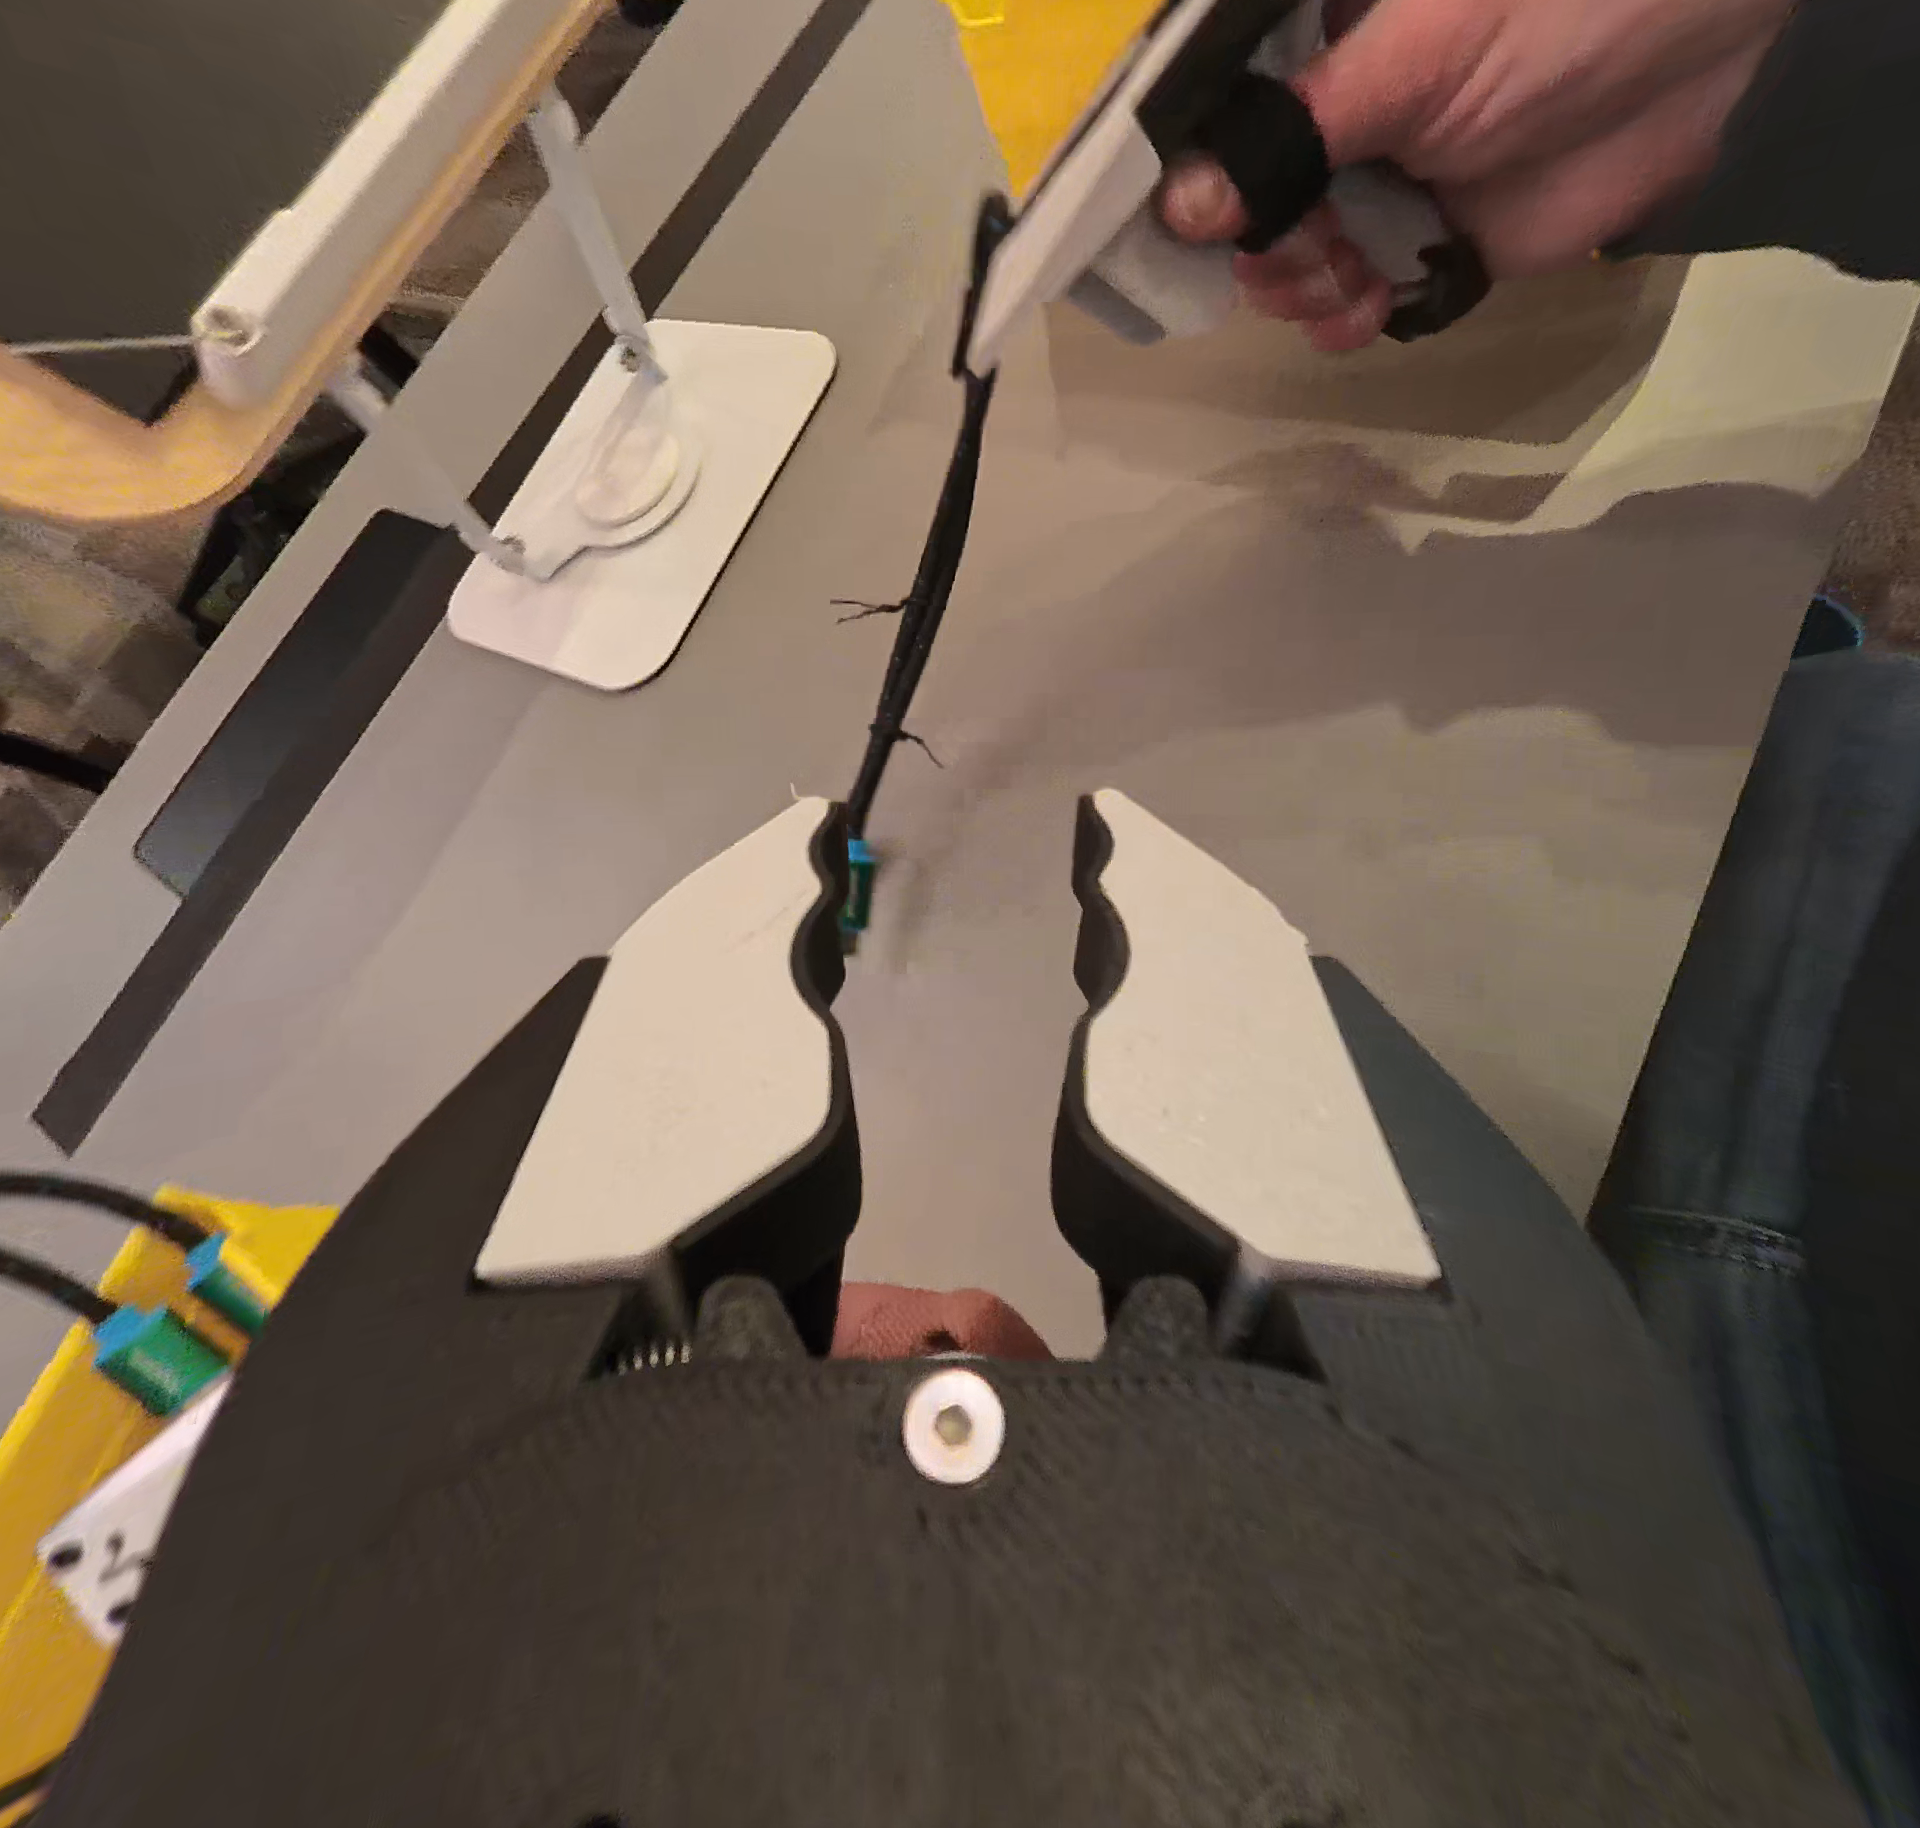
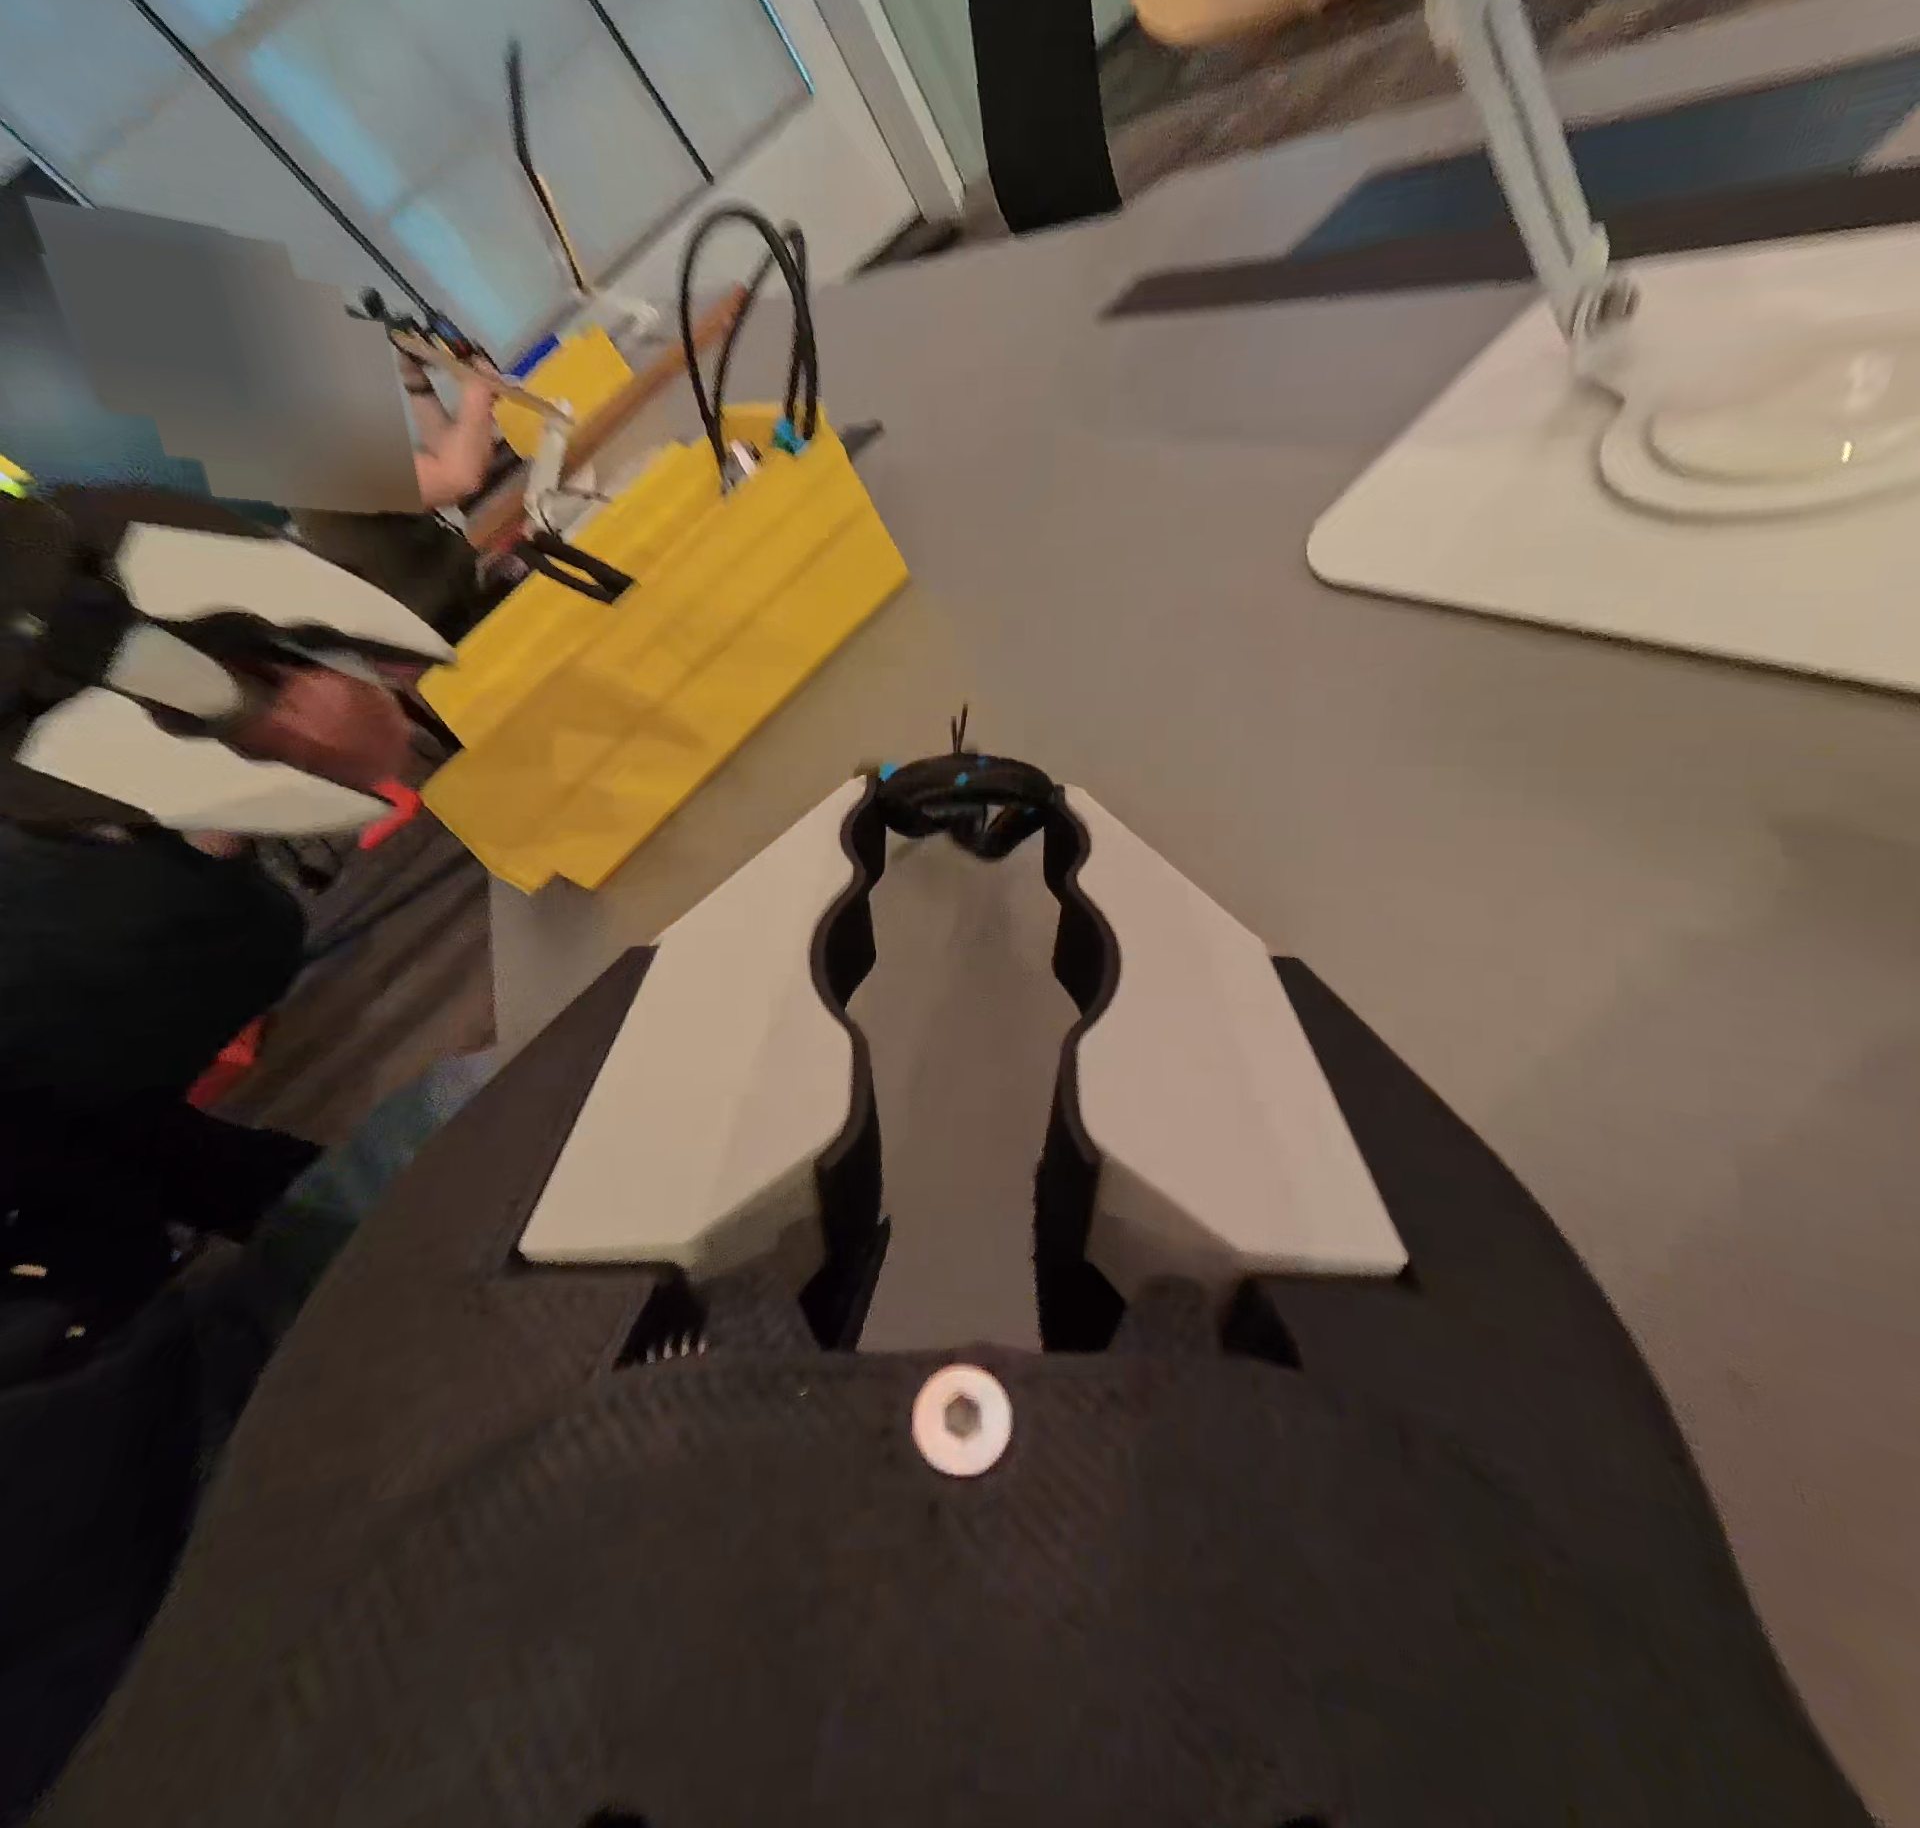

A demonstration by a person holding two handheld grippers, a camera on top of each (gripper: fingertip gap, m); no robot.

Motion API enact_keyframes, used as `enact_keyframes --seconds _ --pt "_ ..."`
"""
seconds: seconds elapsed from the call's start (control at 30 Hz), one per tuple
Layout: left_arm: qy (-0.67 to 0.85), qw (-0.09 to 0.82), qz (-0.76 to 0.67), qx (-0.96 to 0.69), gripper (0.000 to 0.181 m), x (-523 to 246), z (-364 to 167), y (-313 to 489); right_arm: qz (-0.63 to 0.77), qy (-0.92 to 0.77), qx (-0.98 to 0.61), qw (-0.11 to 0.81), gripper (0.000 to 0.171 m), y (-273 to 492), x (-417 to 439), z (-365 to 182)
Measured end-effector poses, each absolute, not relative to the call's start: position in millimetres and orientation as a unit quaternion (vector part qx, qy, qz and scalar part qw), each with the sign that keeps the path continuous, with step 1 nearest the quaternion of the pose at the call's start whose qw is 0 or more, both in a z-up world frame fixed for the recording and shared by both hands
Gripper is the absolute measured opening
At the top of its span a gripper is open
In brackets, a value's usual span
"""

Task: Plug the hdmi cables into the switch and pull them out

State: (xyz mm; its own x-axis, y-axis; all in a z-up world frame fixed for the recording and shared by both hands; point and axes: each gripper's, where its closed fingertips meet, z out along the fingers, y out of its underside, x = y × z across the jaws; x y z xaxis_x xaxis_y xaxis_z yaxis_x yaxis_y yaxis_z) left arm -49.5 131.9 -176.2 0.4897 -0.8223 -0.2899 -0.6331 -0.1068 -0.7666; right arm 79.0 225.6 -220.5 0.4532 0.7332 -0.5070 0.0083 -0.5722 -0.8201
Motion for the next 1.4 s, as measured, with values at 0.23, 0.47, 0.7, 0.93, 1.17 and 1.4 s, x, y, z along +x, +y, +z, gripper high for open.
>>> enact_keyframes --seconds 0.23,0.47,0.7,0.93,1.17,1.4 --pt "0.450 0.466 -0.071 -0.758 0.040 -117.7 -164.4 122.3 0.339 -0.352 -0.821 0.295 0.029 196.2 75.9 -285.8" --pt "0.426 0.425 0.056 -0.797 0.051 -218.9 -165.5 124.7 0.224 -0.470 -0.827 0.213 0.033 167.2 80.5 -322.6" --pt "0.353 0.277 0.089 -0.889 0.046 -318.4 -225.1 114.3 0.202 -0.481 -0.825 0.219 0.042 164.5 82.7 -316.6" --pt "0.317 0.094 0.083 -0.940 0.043 -354.5 -308.4 92.7 0.194 -0.495 -0.815 0.231 0.042 161.4 75.3 -311.0" --pt "0.296 0.042 0.072 -0.951 0.031 -356.1 -318.8 89.8 0.205 -0.498 -0.806 0.245 0.040 161.1 69.4 -303.1" --pt "0.301 0.013 0.042 -0.953 0.031 -352.3 -318.3 81.7 0.208 -0.497 -0.802 0.258 0.039 163.3 69.1 -295.7"
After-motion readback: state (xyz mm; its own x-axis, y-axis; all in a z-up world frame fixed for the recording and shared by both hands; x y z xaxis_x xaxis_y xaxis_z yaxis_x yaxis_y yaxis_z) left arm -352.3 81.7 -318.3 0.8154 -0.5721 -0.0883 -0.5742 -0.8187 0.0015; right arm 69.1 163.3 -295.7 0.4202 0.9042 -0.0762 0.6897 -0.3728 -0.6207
